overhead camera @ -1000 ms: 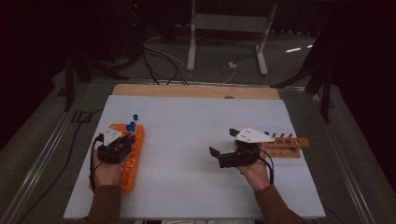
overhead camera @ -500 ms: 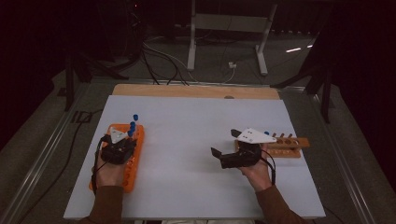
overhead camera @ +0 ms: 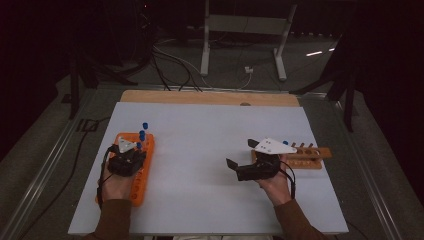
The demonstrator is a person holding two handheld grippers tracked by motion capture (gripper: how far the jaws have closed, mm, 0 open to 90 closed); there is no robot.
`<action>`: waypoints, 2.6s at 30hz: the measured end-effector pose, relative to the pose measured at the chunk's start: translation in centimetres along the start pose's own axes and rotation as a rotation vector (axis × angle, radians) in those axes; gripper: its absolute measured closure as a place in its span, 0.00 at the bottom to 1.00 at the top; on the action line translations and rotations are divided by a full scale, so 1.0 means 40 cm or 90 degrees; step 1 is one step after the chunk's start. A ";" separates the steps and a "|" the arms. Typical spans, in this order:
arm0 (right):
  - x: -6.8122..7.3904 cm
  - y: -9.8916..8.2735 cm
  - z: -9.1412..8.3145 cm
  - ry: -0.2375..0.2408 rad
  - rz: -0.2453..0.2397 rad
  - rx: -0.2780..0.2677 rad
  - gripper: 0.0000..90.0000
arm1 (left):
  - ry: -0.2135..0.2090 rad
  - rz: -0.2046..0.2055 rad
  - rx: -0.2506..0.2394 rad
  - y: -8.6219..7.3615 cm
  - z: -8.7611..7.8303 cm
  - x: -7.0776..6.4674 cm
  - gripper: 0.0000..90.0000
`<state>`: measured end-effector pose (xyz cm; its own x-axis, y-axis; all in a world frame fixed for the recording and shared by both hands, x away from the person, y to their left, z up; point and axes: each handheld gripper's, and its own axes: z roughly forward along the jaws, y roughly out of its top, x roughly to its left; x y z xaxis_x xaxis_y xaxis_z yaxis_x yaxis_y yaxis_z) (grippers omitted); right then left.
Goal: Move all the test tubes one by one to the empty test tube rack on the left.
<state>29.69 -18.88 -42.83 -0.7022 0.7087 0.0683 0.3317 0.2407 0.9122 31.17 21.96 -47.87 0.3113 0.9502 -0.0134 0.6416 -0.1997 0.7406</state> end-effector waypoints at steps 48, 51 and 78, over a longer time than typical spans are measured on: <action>-0.145 -0.005 -0.138 -0.095 0.043 -0.050 0.00 | -0.186 0.002 -0.200 0.037 -0.095 -0.047 0.01; -0.160 -0.006 -0.150 -0.107 0.052 -0.052 0.00 | -0.186 0.008 -0.208 0.038 -0.097 -0.054 0.01; -0.265 -0.116 -0.162 -0.185 0.074 0.038 0.56 | -0.203 0.050 -0.234 0.043 -0.103 -0.102 0.01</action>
<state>31.52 -31.79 -45.16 -0.4506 0.8916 0.0446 0.4413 0.1790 0.8793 28.11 18.72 -43.78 0.5841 0.8041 -0.1105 0.3358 -0.1154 0.9349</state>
